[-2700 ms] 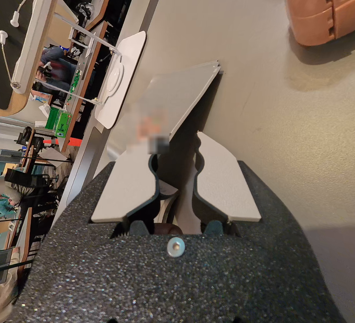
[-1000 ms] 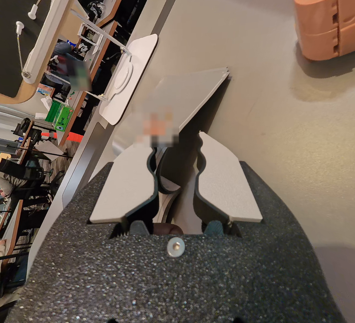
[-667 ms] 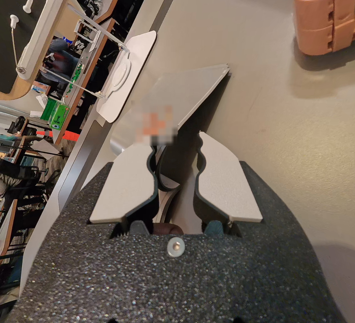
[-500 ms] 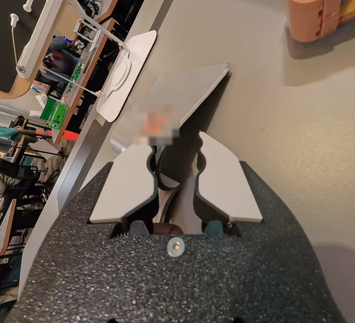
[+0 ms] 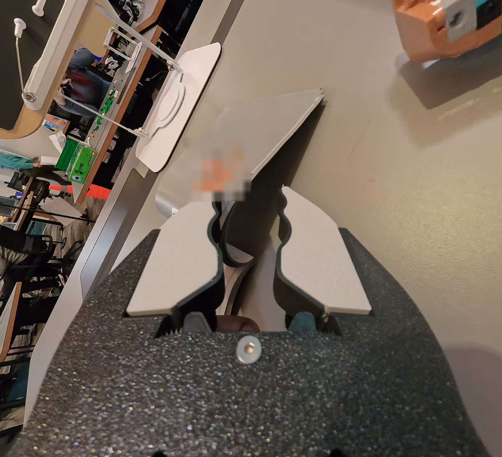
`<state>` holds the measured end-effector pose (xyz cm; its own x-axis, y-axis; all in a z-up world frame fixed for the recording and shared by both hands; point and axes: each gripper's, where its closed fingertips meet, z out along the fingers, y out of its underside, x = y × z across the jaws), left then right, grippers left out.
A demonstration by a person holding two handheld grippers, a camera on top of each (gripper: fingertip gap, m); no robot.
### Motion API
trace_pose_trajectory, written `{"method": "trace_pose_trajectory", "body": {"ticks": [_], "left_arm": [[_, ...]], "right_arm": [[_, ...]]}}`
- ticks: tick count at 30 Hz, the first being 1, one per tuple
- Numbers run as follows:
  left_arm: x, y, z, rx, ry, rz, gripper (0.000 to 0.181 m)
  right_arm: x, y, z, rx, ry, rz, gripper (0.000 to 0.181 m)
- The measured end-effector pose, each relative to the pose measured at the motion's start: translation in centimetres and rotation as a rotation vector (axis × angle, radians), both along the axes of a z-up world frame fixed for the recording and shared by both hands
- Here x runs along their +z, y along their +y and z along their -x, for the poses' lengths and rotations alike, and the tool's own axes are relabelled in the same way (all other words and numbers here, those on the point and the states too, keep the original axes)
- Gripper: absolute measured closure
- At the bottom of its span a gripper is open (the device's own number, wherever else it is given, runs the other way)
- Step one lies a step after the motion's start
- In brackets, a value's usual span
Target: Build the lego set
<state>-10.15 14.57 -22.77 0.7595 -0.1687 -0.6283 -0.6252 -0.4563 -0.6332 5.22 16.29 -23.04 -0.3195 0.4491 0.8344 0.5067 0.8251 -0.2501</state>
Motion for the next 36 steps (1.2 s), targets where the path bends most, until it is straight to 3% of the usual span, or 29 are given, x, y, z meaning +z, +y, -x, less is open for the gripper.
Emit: {"method": "trace_pose_trajectory", "body": {"ticks": [7, 22, 26, 30, 36], "left_arm": [[0.1, -0.1, 0.0, -0.001, 0.002, -0.001, 0.141], [0.4, -0.3, -0.2, -0.012, -0.014, -0.013, 0.141], [0.9, -0.3, -0.2, -0.015, -0.025, -0.031, 0.14], [1.2, -0.3, -0.1, -0.017, -0.043, -0.052, 0.139], [1.4, -0.2, 0.0, -0.018, -0.044, -0.078, 0.138]], "right_arm": [[-0.3, -0.7, -0.3, 0.089, -0.056, -0.068, 0.157], [0.5, 0.1, -0.8, 0.031, -0.008, 0.034, 0.157], [0.9, -2.4, -0.7, 0.053, 0.041, 0.236, 0.156], [0.7, -8.0, 0.3, 0.164, 0.056, 0.509, 0.156], [-0.7, -12.0, 2.7, 0.284, 0.021, 0.537, 0.156]]}}
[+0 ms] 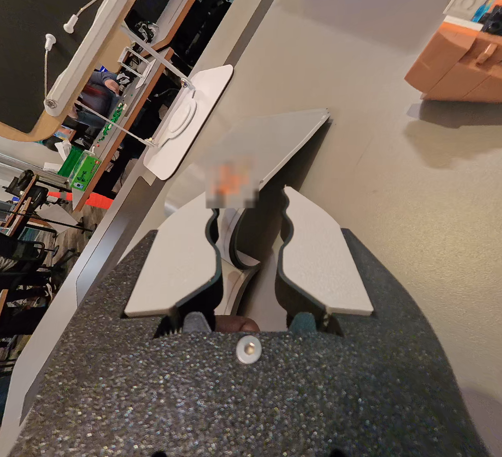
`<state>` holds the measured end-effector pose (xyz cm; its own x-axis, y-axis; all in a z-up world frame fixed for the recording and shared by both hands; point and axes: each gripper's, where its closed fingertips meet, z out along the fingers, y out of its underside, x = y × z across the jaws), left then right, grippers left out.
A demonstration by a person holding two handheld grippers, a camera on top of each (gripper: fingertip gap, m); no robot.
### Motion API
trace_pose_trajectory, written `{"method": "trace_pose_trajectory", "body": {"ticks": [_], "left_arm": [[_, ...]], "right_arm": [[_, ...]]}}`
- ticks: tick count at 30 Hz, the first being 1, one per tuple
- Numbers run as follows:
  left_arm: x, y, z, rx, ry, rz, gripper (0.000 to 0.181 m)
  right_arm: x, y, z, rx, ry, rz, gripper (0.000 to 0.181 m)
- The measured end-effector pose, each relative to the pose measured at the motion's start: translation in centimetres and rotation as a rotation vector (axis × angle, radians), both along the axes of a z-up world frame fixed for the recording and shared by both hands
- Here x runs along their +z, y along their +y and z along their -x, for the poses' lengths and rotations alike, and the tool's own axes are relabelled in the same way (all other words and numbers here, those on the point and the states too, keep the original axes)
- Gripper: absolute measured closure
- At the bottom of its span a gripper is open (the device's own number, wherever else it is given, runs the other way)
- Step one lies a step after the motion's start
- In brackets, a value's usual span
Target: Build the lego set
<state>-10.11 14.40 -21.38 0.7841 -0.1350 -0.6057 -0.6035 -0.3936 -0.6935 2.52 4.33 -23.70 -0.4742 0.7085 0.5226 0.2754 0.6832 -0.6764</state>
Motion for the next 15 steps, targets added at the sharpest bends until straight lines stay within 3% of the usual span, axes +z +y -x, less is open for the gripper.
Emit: {"method": "trace_pose_trajectory", "body": {"ticks": [6, 15], "left_arm": [[0.2, 0.2, 0.0, 0.004, -0.003, -0.02, 0.137], [-0.3, 0.8, -0.7, -0.002, 0.02, -0.001, 0.137]], "right_arm": [[-0.2, -1.3, 2.1, 0.029, 0.034, -0.028, 0.159], [-0.5, -0.7, 3.4, 0.027, 0.048, -0.078, 0.165]]}}
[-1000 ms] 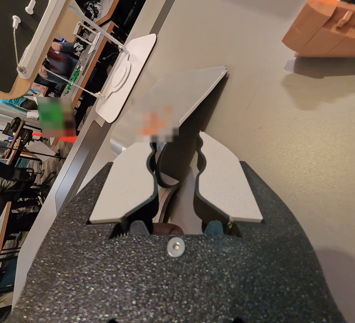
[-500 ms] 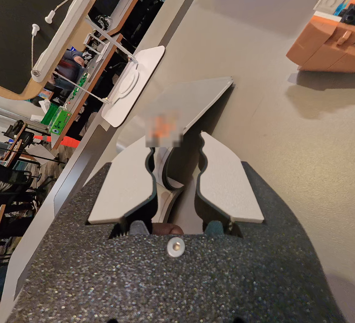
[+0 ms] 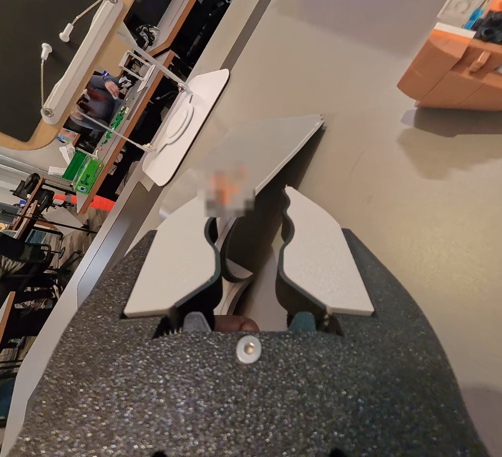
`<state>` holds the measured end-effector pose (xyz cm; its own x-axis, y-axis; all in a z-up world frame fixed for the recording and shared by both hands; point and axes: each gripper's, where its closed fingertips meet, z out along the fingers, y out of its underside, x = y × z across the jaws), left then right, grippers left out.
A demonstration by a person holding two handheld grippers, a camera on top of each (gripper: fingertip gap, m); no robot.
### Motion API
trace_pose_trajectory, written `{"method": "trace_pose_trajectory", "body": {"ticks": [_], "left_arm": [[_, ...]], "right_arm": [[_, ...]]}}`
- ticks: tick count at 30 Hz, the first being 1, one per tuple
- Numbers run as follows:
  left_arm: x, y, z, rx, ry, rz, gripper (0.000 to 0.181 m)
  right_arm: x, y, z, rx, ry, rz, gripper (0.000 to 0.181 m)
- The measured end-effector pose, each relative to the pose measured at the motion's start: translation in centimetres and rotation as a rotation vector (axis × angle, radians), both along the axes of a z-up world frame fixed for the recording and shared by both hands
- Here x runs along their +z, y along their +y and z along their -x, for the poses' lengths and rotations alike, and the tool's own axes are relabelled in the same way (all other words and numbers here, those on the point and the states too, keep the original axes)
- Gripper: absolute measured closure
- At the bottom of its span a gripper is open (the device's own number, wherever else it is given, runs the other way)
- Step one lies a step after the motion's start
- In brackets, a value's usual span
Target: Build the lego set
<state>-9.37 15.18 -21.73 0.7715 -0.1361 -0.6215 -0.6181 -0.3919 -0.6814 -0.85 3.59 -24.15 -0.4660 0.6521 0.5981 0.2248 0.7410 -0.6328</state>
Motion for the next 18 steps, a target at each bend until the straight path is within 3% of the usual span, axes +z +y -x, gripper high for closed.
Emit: {"method": "trace_pose_trajectory", "body": {"ticks": [18], "left_arm": [[-0.7, 0.5, -1.3, -0.019, 0.01, 0.032, 0.138]], "right_arm": [[0.3, 0.6, -0.4, -0.019, 0.024, 0.023, 0.166]]}}
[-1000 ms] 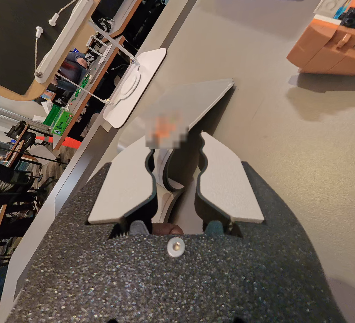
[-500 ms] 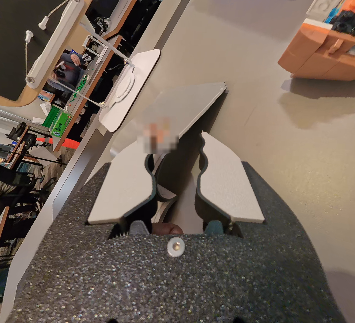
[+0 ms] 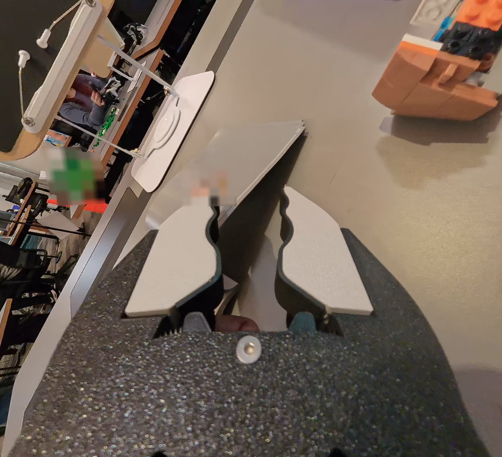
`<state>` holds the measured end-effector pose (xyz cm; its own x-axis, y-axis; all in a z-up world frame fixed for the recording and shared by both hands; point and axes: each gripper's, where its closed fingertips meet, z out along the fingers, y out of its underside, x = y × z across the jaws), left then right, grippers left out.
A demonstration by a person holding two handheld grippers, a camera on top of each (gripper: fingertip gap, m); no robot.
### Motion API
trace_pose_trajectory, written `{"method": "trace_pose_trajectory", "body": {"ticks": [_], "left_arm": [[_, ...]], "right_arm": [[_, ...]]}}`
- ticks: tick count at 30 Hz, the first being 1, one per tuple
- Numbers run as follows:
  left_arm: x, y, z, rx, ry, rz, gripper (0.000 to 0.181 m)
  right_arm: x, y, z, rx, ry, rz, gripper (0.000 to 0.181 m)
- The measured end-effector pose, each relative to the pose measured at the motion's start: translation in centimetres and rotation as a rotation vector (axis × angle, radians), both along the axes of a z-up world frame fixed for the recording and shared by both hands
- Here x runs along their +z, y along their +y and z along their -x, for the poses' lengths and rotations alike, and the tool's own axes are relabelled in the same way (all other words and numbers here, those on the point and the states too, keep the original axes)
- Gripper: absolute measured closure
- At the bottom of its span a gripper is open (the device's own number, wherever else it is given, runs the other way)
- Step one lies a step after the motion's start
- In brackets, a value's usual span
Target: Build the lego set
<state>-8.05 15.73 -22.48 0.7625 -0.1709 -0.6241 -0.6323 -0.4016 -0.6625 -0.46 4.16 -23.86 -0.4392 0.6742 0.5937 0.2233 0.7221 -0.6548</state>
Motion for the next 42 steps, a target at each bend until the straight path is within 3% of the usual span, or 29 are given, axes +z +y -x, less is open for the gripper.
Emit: {"method": "trace_pose_trajectory", "body": {"ticks": [22, 42], "left_arm": [[-0.2, 0.0, -0.8, -0.03, -0.043, 0.0, 0.138], [-1.3, 1.3, 0.0, 0.05, 0.125, 0.099, 0.138]], "right_arm": [[0.1, 0.0, 0.0, -0.005, 0.014, -0.01, 0.165], [-0.1, -0.1, -0.1, 0.002, 0.013, -0.034, 0.166]]}}
